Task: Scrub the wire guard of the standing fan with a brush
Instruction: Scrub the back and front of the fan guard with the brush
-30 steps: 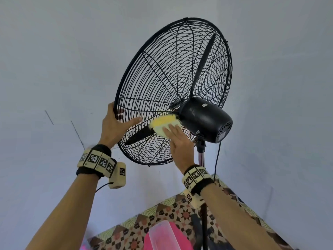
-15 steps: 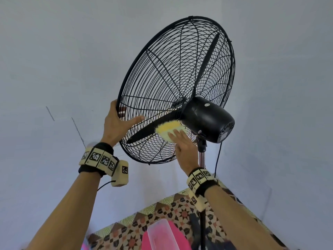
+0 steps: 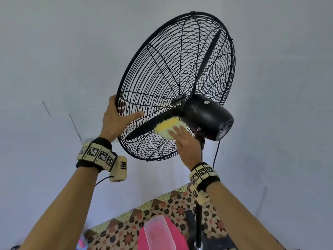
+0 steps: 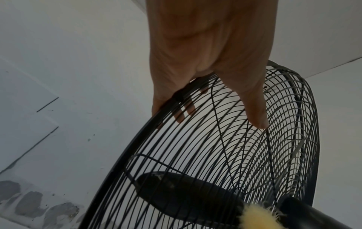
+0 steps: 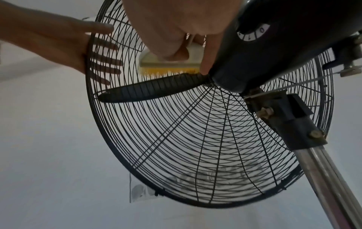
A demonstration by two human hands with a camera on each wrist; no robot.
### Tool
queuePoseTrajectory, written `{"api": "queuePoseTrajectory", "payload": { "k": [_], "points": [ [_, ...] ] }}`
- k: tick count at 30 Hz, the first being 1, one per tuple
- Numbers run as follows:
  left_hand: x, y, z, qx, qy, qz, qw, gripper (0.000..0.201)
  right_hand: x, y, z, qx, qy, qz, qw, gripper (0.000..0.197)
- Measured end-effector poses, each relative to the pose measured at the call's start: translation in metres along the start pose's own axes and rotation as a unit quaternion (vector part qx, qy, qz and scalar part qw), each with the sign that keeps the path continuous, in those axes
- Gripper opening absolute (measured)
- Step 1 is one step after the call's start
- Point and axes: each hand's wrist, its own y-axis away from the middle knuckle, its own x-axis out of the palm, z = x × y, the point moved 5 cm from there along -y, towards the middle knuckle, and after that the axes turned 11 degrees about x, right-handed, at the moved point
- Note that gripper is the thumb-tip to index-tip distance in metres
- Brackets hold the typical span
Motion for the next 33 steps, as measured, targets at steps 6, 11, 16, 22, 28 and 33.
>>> {"api": "queuePoseTrajectory", "payload": {
  "k": [6,11,16,22,28,33],
  "points": [
    [0.001,0.001,-0.001,0.003,-0.001,0.0,1.0,0.101,-0.022,-0.031,0.005,0.056,-0.064,-0.09,0.992,0.044],
    [0.0,0.003,0.002,-0.004,0.001,-0.005,1.0,0.101,0.003,-0.002,-0.007,0.071,-0.082,0.003,0.994,0.052],
    [0.002,0.001,-0.002,0.006,0.003,-0.002,1.0,0.1,-0.018,-0.011,-0.005,0.055,-0.063,-0.05,0.995,0.045],
    [0.001,0.005,0.003,-0.006,0.007,-0.006,1.0,0.102,-0.004,-0.017,0.003,0.086,-0.094,-0.048,0.991,0.047],
    [0.002,0.004,-0.002,-0.002,0.006,-0.001,1.0,0.102,-0.013,-0.004,-0.001,0.1,-0.13,-0.05,0.985,0.048],
    [0.001,0.005,0.001,-0.004,0.005,-0.004,1.0,0.102,-0.022,-0.032,0.012,0.123,-0.166,-0.126,0.97,0.042]
  ]
}}
